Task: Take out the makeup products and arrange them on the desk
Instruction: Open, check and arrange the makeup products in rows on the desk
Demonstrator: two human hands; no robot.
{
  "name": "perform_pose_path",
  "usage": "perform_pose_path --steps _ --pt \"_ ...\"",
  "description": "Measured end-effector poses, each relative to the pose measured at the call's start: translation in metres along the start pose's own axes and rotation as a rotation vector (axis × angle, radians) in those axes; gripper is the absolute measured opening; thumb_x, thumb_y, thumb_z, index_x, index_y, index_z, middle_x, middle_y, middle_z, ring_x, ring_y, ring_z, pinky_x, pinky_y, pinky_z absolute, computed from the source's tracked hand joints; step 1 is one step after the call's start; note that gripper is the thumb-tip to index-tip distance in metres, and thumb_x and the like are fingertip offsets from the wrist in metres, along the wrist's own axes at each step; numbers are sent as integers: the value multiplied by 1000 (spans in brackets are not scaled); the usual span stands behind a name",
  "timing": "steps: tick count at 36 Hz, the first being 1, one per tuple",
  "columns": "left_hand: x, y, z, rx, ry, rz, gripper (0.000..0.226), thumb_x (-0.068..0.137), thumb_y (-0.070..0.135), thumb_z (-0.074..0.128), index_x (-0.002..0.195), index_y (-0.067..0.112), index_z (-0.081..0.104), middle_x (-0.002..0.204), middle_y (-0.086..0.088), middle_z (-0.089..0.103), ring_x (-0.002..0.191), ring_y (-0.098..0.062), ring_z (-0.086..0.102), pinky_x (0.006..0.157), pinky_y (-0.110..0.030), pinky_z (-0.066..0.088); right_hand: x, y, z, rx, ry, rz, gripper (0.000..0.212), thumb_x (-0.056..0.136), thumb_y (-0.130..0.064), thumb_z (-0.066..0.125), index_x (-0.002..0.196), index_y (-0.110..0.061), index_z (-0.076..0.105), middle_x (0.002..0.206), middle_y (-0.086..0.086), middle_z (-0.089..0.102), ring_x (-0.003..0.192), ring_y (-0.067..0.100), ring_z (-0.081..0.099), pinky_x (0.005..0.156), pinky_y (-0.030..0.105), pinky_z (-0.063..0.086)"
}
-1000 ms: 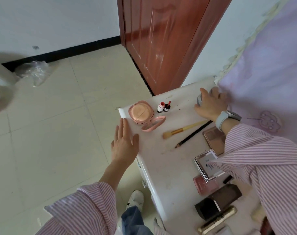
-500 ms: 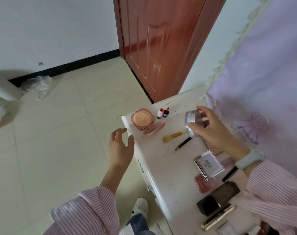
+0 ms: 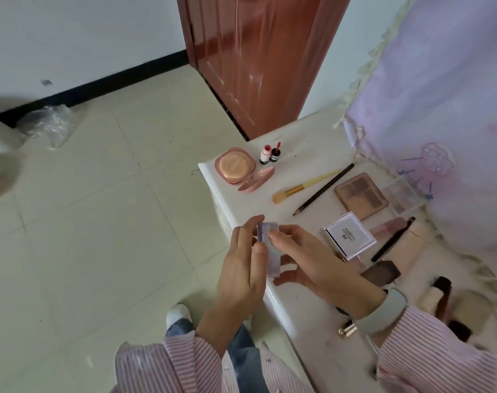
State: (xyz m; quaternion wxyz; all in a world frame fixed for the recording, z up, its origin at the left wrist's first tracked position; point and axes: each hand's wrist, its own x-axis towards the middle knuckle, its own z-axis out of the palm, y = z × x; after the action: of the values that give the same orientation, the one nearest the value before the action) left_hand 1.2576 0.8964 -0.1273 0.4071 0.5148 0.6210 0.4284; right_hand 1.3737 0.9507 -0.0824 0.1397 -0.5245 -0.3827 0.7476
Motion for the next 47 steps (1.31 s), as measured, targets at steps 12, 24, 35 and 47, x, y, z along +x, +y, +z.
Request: perform_pose_path --steps 12,24,35,47 --pt "18 -5 5 -459 -121 -353 67 87 65 21 120 20 58 111 -13 65 108 -27 61 100 -52 41 0 -3 -24 -779 -56 -541 70 73 -34 72 132 -32 34 131 -17 32 124 1 35 96 18 40" --pt "25 -5 13 -465 -90 -353 63 92 57 17 121 18 57 115 -9 63 110 -25 59 94 -48 47 2 -19 -31 -874 -72 -364 69 79 -33 70 135 -28 31 131 -11 34 115 2 45 97 26 45" --pt "36 8 27 -639 -225 -481 60 94 56 22 111 14 62 104 -20 66 92 -34 63 79 -45 51 -5 -33 -53 -1197 -82 -395 79 79 -41 65 141 -34 17 140 -15 25 114 -7 30 89 1 31" --pt "67 14 37 -990 -289 -827 46 94 46 33 113 11 55 90 -19 66 72 -34 65 53 -31 54 -12 -58 -110 -1223 -43 -693 80 76 -25 64 136 -48 18 131 -11 34 124 -3 30 103 4 19"
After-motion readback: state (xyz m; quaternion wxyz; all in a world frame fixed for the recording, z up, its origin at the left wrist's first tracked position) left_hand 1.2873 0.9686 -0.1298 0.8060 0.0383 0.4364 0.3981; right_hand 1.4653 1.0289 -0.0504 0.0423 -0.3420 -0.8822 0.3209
